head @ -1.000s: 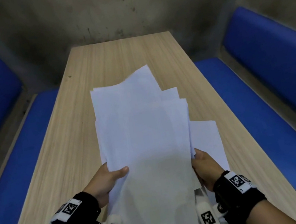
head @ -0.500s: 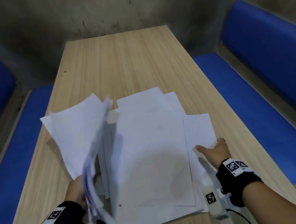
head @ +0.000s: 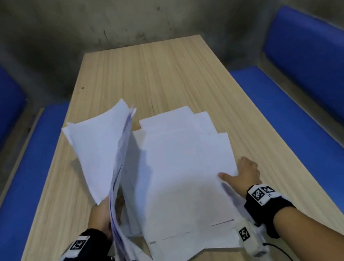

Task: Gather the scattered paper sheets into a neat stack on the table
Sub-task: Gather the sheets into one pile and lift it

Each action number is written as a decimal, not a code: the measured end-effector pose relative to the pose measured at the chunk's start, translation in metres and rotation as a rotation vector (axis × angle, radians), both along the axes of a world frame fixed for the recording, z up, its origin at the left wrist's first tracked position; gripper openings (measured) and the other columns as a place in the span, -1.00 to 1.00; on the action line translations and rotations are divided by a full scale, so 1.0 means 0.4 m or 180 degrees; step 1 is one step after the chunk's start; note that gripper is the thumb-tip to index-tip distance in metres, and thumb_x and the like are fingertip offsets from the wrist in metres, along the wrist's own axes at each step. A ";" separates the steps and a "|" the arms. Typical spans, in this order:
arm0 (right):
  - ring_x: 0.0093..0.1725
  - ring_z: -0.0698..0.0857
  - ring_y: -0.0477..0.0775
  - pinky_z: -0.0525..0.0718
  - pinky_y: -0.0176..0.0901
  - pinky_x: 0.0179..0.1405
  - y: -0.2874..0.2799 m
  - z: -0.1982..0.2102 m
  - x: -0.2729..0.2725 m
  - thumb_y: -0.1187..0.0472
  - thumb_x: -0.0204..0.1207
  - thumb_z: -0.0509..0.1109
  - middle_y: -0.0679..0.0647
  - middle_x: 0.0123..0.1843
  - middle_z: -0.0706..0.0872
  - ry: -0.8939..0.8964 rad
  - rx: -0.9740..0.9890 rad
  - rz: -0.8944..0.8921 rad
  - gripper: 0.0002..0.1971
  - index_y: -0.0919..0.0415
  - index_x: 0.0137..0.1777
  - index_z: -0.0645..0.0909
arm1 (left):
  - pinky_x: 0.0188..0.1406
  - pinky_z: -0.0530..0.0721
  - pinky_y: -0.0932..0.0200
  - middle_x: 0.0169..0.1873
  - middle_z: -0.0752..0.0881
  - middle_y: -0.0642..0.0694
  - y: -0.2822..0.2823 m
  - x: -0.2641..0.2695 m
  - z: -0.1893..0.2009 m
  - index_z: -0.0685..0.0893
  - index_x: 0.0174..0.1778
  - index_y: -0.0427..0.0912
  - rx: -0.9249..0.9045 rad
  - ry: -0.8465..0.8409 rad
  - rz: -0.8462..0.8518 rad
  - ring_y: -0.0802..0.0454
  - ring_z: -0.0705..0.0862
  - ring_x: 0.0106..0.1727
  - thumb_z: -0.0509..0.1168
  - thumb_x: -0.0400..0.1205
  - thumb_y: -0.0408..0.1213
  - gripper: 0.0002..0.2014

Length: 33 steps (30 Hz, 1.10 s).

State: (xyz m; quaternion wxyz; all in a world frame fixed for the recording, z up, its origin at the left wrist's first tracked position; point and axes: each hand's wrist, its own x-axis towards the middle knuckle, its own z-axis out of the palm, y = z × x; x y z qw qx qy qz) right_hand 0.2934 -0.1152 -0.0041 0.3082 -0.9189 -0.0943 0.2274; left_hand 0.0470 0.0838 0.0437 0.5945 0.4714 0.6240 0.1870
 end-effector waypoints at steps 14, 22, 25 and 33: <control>0.56 0.37 0.15 0.23 0.02 0.52 0.136 0.022 -0.042 -0.38 0.56 -0.04 0.04 0.55 0.38 0.1207 0.1017 0.0325 -0.22 0.18 0.60 0.20 | 0.09 0.68 -0.04 -0.03 0.77 -0.27 0.044 0.073 -0.121 0.69 0.17 -0.34 0.0121 0.0352 -0.0654 -0.27 0.75 0.02 0.37 0.57 -0.04 -0.56; 0.70 0.08 0.12 0.11 0.13 0.64 0.178 0.016 -0.049 -0.69 0.04 0.16 -0.01 0.73 0.03 0.2336 0.1601 -0.0084 0.28 0.00 0.71 -0.04 | -0.02 0.52 0.12 -0.05 0.72 -0.20 0.031 0.105 -0.116 0.70 0.08 -0.22 0.0644 0.0747 -0.1326 -0.18 0.67 -0.02 0.29 0.64 -0.08 -0.72; 0.36 0.56 0.17 0.53 0.15 0.35 0.175 -0.004 -0.058 -0.49 0.11 0.44 0.11 0.51 0.48 0.2130 0.1573 -0.0152 0.22 0.15 0.67 0.09 | -0.07 0.50 0.14 0.05 0.78 -0.28 0.040 0.119 -0.119 0.71 0.14 -0.30 0.0764 0.1053 -0.1577 -0.19 0.67 -0.02 0.24 0.66 -0.09 -0.65; -0.08 0.70 0.13 0.60 -0.49 -0.45 0.120 -0.039 -0.067 0.53 0.40 0.41 0.27 0.12 0.74 0.1455 0.1383 0.0181 -0.54 0.37 0.32 0.53 | 0.43 0.51 -0.09 0.47 0.57 -0.04 0.077 0.118 -0.162 0.43 0.53 -0.10 0.0216 0.0501 -0.1646 -0.12 0.57 0.44 0.41 0.44 0.13 -0.24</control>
